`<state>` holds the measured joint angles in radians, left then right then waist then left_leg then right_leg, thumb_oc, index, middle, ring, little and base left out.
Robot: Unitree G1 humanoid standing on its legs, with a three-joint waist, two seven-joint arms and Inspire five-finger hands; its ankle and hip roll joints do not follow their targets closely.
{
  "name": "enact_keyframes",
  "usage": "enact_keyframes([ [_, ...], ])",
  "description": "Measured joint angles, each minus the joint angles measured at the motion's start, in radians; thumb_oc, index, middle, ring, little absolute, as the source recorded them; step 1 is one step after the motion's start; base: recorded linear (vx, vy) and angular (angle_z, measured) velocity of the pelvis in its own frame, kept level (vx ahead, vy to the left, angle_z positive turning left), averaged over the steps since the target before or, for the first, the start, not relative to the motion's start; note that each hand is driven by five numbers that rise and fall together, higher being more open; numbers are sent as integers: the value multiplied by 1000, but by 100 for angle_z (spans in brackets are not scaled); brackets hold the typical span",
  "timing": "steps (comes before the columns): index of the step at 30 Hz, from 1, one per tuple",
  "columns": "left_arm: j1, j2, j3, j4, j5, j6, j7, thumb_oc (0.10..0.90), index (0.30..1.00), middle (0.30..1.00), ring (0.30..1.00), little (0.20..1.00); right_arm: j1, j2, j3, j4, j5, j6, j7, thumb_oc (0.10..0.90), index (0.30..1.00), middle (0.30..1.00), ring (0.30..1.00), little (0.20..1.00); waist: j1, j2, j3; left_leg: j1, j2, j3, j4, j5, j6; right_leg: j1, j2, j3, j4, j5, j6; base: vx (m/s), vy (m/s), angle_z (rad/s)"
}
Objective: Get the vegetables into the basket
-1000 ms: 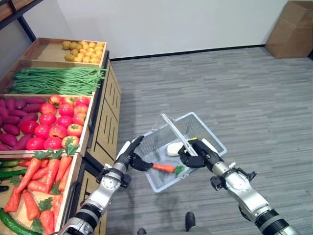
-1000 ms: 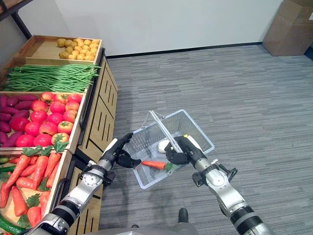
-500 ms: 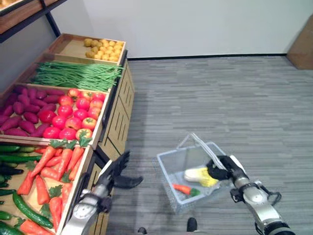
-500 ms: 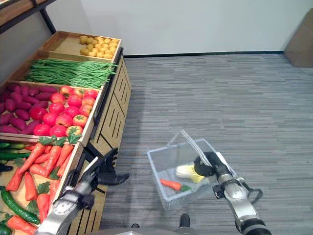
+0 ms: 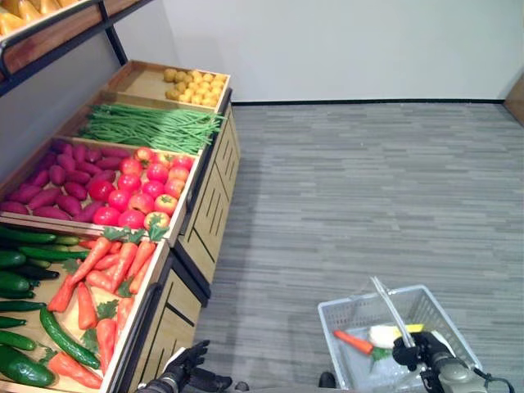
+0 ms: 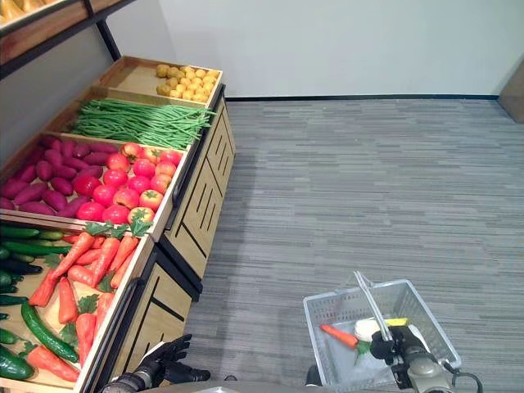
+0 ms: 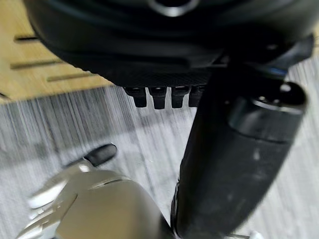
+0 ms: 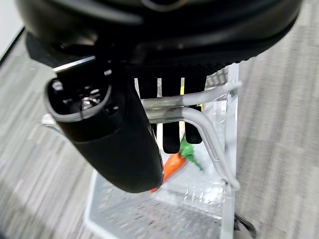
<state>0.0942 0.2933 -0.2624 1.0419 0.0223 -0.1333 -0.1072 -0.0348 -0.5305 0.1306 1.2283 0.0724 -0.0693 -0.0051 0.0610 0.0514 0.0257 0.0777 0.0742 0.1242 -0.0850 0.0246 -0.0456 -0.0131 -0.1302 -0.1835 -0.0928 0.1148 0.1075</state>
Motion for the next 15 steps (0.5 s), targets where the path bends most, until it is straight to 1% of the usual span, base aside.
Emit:
enact_keyframes([
  [2, -27, -21, 34, 86, 42, -19, 21, 900, 1000, 1000, 1000, 1000, -17, 4, -11, 48, 1, -10, 1, 400, 300, 300, 300, 300, -3, 1, -1, -1, 1, 0, 5, 0, 0, -1, 1, 0, 0, 1, -1, 0, 0, 0],
  [3, -45, -36, 41, 113, 56, -8, 44, 900, 1000, 1000, 1000, 1000, -26, 3, -17, 75, 0, -1, 0, 469, 396, 396, 396, 396, -2, 1, -4, -4, 1, -1, 7, 0, 0, -2, 1, -1, 0, 1, -1, 0, 0, 0],
  [4, -46, -36, 41, 116, 59, -5, 53, 900, 1000, 1000, 1000, 1000, -26, 1, -18, 77, 0, 2, -2, 771, 819, 819, 819, 819, -3, 0, -4, -8, 2, -2, 8, 0, 0, -5, 1, -2, 0, 1, -2, 0, 0, 0],
  [5, -46, -36, 41, 116, 75, -5, 60, 900, 1000, 1000, 1000, 1000, -26, 0, -19, 78, 0, 2, -2, 900, 1000, 1000, 1000, 1000, -3, 0, -4, -9, 2, -2, 8, 0, 0, -7, 1, -2, 0, 3, -4, 0, 0, 0],
  [10, -53, -35, 41, 134, 137, -7, 94, 900, 1000, 1000, 1000, 1000, -33, -1, -20, 110, -59, 5, -2, 900, 1000, 1000, 1000, 1000, 0, 0, -4, -11, 2, -2, 8, -1, -1, -7, 1, -3, 0, 0, -1, 0, 0, 0],
  [13, -51, -35, 42, 150, 159, -1, 107, 900, 1000, 1000, 1000, 1000, -31, -2, -82, 130, -61, 8, -7, 900, 1000, 1000, 1000, 1000, -1, -1, -3, -13, 2, -4, 8, -2, -1, -8, 1, -5, 0, 0, -1, 0, 0, 0],
  [15, -48, -35, 42, 155, 161, 9, 108, 900, 1000, 1000, 1000, 1000, -30, -13, -93, 141, -59, 11, -19, 900, 1000, 1000, 1000, 1000, -2, -2, -3, -13, 2, -5, 8, -2, -1, -9, 1, -6, 0, 0, -2, 0, 0, 0],
])
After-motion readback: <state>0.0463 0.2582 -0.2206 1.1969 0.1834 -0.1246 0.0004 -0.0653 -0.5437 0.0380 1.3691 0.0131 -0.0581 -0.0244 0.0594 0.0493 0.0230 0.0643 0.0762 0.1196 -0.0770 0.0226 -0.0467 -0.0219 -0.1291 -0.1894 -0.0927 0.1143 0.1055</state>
